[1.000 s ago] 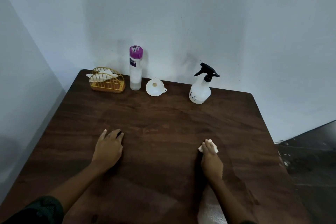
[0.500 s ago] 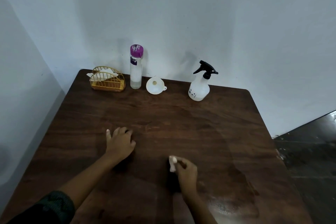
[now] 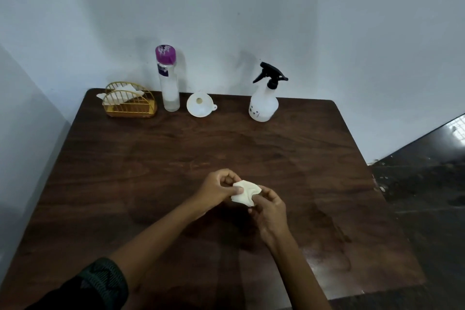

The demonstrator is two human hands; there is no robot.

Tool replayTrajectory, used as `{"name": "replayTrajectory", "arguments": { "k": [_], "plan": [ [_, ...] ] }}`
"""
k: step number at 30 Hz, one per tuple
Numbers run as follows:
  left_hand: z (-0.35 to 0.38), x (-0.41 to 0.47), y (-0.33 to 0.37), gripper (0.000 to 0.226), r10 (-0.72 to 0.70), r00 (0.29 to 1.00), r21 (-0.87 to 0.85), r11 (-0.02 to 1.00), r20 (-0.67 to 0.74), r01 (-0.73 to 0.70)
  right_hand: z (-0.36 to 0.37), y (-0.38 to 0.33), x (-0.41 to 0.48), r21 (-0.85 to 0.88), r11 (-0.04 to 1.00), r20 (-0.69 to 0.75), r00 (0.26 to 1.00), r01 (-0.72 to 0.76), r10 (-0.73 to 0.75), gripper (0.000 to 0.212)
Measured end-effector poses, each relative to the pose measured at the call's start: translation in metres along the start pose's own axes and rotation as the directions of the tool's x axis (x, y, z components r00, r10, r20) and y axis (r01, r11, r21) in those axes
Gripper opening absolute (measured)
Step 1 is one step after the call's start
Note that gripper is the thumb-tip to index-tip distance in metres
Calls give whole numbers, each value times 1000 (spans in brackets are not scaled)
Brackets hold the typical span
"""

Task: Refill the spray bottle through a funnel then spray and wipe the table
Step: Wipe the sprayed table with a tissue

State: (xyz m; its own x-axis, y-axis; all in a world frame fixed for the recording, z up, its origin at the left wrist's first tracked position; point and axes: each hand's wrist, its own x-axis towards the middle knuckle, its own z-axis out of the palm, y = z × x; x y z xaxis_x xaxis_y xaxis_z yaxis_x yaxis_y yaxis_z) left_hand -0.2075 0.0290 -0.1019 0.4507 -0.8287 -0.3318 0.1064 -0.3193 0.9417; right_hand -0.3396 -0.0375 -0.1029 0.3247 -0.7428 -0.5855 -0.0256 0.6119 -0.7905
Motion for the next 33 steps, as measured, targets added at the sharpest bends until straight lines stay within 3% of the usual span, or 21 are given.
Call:
{"name": "replayTrajectory", "arguments": {
  "k": [4,6,12,13,16,19,26,29,33],
  "plan": [
    [47,16,4,15,-41,999,-17,999,4,41,-41,-19,17,-246,938,-25,965,246,-259,19],
    [71,25,6,15,-65,998,-26,998,7,65,-57,-31,23,-301,907,6,952,293,-306,16],
    [180,65,24,18,-96,994,-29,995,-61,94,-158,-75,73,-163,974,90,985,159,-146,27],
    [228,82,32,17,-111,993,-45,993,-46,109,-200,-96,89,-138,980,107,986,142,-128,29],
    [239,93,37,17,-183,982,-85,980,-36,180,-213,-111,96,-180,967,126,979,183,-162,36],
    [305,120,52,18,-242,970,-44,969,8,242,-272,-143,120,-182,961,118,975,210,-190,37],
    [382,159,67,16,-227,967,174,963,118,205,-341,-163,159,-371,870,133,946,324,-296,14],
    [406,180,77,20,-218,958,301,941,188,155,-370,-168,187,-450,821,49,928,351,-370,17],
    [420,208,86,30,-137,976,450,892,169,47,-403,-179,237,-565,789,-235,871,240,-433,13]
  ]
}}
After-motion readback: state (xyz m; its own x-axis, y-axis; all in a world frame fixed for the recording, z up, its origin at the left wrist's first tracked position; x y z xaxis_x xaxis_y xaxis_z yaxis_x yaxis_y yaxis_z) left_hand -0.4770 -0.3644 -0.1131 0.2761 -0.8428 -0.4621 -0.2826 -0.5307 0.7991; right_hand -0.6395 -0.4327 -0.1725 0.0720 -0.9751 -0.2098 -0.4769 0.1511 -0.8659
